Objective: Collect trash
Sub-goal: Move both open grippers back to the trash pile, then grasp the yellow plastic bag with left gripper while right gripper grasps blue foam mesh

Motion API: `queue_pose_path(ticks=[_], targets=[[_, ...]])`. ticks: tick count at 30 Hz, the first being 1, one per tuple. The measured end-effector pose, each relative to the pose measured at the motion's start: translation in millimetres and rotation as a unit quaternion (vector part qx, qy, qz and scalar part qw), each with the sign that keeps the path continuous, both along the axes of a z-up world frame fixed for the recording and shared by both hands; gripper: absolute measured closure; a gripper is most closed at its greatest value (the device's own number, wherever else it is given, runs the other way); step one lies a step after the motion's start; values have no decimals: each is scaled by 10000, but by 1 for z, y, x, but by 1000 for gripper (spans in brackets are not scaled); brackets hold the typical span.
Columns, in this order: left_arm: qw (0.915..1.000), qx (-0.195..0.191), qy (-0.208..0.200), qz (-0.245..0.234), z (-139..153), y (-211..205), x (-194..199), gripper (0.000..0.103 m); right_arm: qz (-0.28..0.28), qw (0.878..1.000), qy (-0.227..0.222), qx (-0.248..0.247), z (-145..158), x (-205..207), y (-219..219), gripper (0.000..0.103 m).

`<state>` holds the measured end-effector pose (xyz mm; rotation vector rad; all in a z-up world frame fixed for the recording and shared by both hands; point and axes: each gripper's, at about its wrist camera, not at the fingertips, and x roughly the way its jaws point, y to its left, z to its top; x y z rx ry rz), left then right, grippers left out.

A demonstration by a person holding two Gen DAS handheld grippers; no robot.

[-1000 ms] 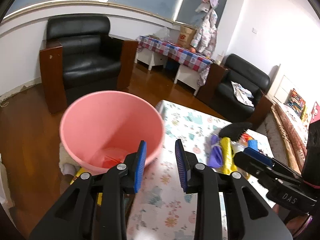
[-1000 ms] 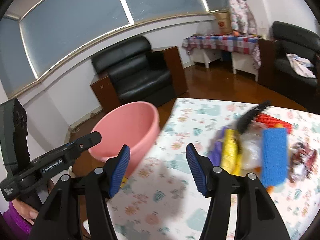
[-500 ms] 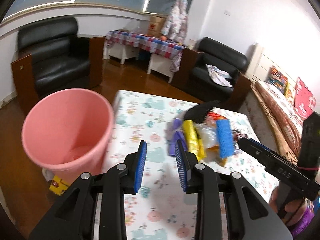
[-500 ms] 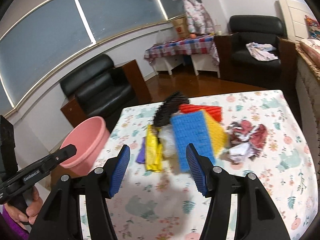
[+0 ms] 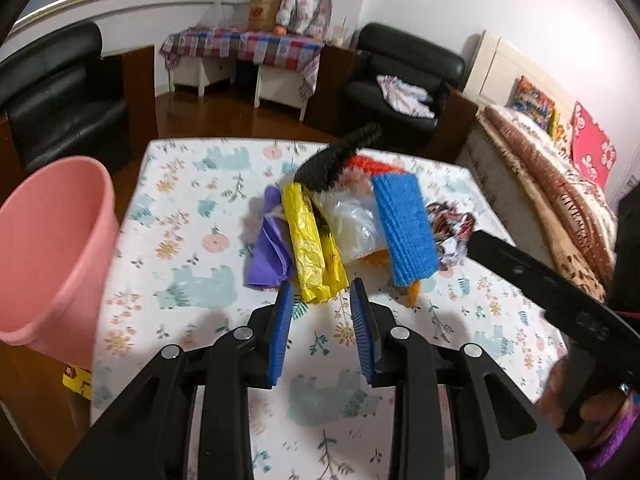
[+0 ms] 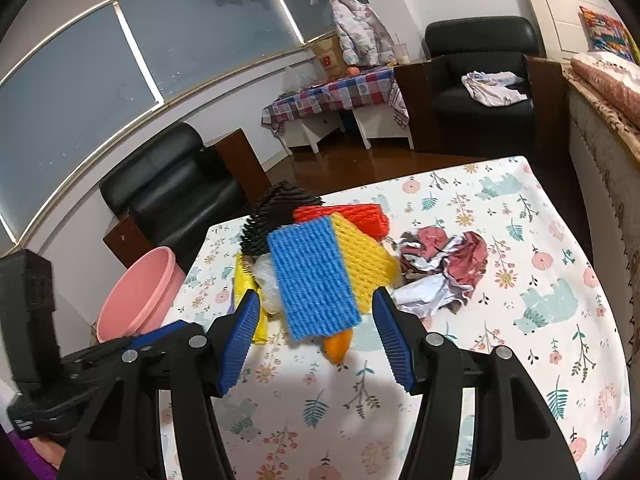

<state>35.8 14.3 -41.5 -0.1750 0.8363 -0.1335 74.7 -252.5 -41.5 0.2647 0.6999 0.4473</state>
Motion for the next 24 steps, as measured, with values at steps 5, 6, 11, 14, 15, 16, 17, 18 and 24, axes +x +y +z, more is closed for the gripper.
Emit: queue_pose_path(ticks=[5,6,11,14,15,16,17,18,24], targets=[[9995,43,258,164,-16,-5,18,73,-46,9999,84,83,-7,6,-9,45],[9994,49,302,184,-19,-5,20,73,-50,9999,95,96,-8,6,-10,45],[9986,-41,460,251,-29,-4,28,74,-44,9997,168,144,-15,11,-14,45],[9980,-92,547,296,-34,-3,32,74,-28,9996,233,157,-19,14,-15,45],[9979,-101,551,312,-35,-2,32,75,-16,9996,253,156,-20,15,-14,45],[9980,-105,539,314,-36,-2,32,78,-5,9995,266,155,-21,16,-13,45],[9982,-99,514,307,-35,-1,31,89,7,9995,282,151,-21,17,-12,45],[9982,-89,507,296,-35,-1,31,91,16,9995,292,149,-22,18,-11,45],[9995,25,267,152,-24,-5,19,96,81,9992,369,145,-26,25,-3,45]])
